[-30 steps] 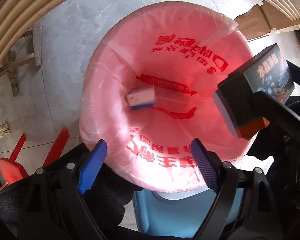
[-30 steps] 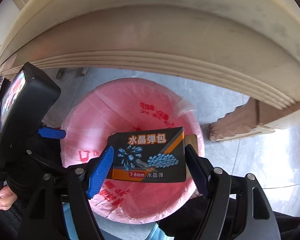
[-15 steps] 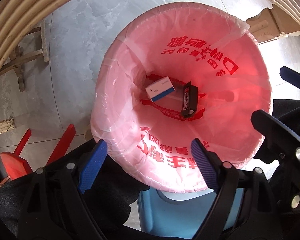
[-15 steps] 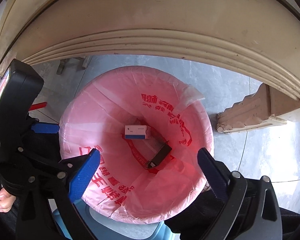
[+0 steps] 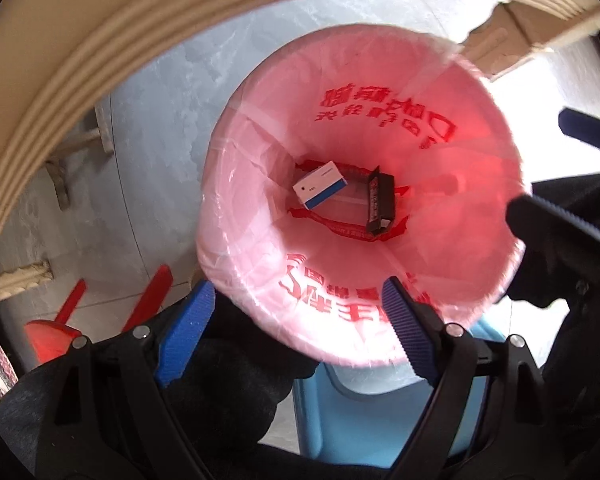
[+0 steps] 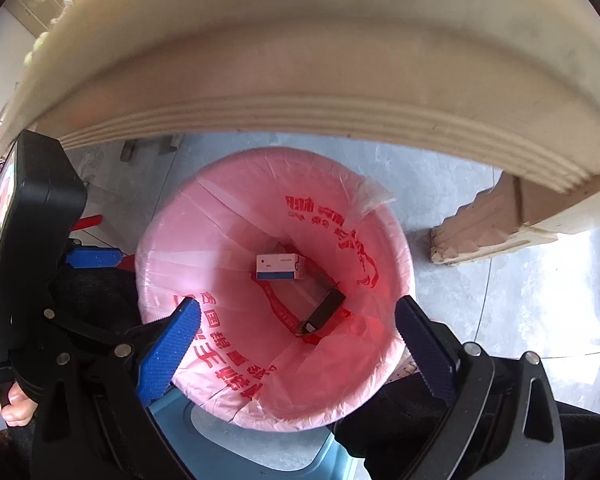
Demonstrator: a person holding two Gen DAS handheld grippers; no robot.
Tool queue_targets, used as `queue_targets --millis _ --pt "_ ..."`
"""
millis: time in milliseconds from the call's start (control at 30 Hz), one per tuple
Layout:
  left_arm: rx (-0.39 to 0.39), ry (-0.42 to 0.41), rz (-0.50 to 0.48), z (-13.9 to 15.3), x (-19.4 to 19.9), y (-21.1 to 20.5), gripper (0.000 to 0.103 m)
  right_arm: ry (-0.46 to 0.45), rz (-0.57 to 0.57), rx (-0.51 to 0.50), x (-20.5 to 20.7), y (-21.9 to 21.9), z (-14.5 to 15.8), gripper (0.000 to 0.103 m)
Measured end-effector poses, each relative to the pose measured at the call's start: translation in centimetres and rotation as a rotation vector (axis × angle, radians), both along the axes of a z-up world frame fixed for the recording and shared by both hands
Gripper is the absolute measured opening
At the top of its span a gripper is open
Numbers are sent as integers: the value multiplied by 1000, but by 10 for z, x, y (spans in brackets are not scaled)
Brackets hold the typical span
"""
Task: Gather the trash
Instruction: 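Open the left tool over the bin while the right tool releases the box, then move both tools back up over the table toward the remaining trash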
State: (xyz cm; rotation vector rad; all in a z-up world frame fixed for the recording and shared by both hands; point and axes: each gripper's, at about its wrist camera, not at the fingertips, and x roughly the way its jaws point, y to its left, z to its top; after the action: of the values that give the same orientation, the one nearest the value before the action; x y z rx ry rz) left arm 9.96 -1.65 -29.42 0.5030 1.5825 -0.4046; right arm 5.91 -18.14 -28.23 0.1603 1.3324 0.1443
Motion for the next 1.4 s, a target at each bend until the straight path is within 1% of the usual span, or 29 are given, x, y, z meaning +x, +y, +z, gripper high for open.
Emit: queue_targets --millis 67,133,167,233,333,400,500,633,667,767,833,900,1000,1067,1133,1233,1333,1400 --pt "-28 -11 -11 16 -6 2 84 -21 4 -7 -5 0 13 95" --pt "-40 -24 -22 32 -10 5 84 -44 2 -19 -11 -1 27 95" --pt "-45 -43 -27 45 -13 8 84 -64 -6 -20 -15 -3 37 95" --pt "-62 -67 -32 67 -18 12 84 -85 -16 -7 -22 -8 54 95" --pt "-96 -91 -42 101 -23 20 84 -122 -45 44 -32 -21 86 95" --pt "-105 -131 -55 129 -25 24 84 -149 -66 80 -36 -31 111 95" --pt "-125 -200 -73 173 -24 30 84 -208 -82 101 -38 -45 150 95" --pt "-144 -301 -91 227 -14 34 84 -303 -97 78 -36 -64 206 96" --pt "-156 -322 -100 240 -11 34 85 -324 -100 73 -33 -70 221 96" --pt "-149 -384 -132 271 -1 26 87 -377 -97 66 -23 -86 256 96" --pt "-161 -390 -175 290 6 19 87 -411 -80 55 -17 -94 279 96" --pt "-169 -404 -208 305 11 14 87 -416 -73 42 -6 -104 302 96" --pt "-150 -417 -256 325 20 5 87 -437 -60 106 7 -117 333 96" --pt "-157 -406 -281 337 24 -1 87 -445 -55 128 14 -126 349 96" --pt "-177 -383 -288 344 28 -3 88 -459 -69 105 19 -133 360 96" --pt "-178 -371 -288 346 35 -7 88 -472 -73 71 23 -140 369 96" --pt "-190 -339 -286 343 40 -9 88 -468 -67 74 29 -147 372 96" --pt "-187 -315 -289 335 44 -12 88 -457 -65 89 32 -148 370 96"
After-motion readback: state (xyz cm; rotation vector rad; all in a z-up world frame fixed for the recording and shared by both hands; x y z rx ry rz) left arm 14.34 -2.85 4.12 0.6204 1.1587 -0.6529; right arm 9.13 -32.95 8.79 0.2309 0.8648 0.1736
